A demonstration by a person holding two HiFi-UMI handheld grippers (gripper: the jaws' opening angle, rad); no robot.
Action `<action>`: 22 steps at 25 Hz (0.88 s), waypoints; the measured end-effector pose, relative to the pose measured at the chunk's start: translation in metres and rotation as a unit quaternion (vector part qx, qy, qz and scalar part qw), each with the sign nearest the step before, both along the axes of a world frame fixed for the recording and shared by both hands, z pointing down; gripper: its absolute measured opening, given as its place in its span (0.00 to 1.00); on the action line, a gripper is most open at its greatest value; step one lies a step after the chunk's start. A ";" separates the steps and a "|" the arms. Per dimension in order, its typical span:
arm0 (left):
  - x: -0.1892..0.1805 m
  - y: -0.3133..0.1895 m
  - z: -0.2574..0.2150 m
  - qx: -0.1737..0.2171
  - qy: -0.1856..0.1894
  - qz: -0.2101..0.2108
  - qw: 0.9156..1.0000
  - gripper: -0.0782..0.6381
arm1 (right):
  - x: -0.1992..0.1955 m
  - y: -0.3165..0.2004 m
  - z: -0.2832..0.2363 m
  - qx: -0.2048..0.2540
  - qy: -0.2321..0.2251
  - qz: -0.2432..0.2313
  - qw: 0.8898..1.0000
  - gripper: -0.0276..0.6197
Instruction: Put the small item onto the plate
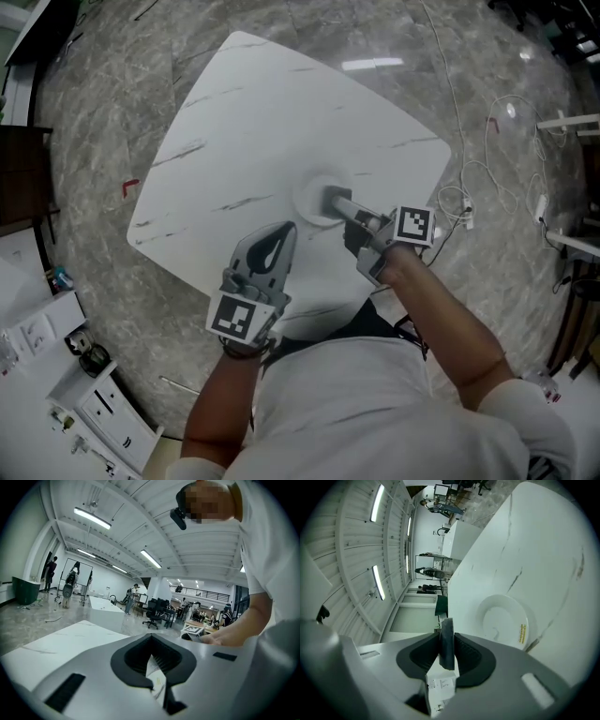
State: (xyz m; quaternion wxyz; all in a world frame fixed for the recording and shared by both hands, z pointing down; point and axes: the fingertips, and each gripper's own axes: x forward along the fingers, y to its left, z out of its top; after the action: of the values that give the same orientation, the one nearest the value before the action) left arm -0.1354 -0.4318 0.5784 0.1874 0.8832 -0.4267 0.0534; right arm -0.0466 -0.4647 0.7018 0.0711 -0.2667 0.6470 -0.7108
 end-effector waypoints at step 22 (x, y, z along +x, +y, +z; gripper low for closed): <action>-0.028 -0.002 0.051 -0.059 0.056 -0.054 0.995 0.12 | -0.020 -0.016 0.093 0.006 0.136 -0.067 0.988 0.20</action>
State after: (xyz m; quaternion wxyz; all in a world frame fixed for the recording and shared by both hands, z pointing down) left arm -0.1635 -0.4334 0.6291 0.2655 0.8477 -0.4589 0.0190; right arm -0.0671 -0.4807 0.7950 -0.0635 -0.3166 0.6710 -0.6675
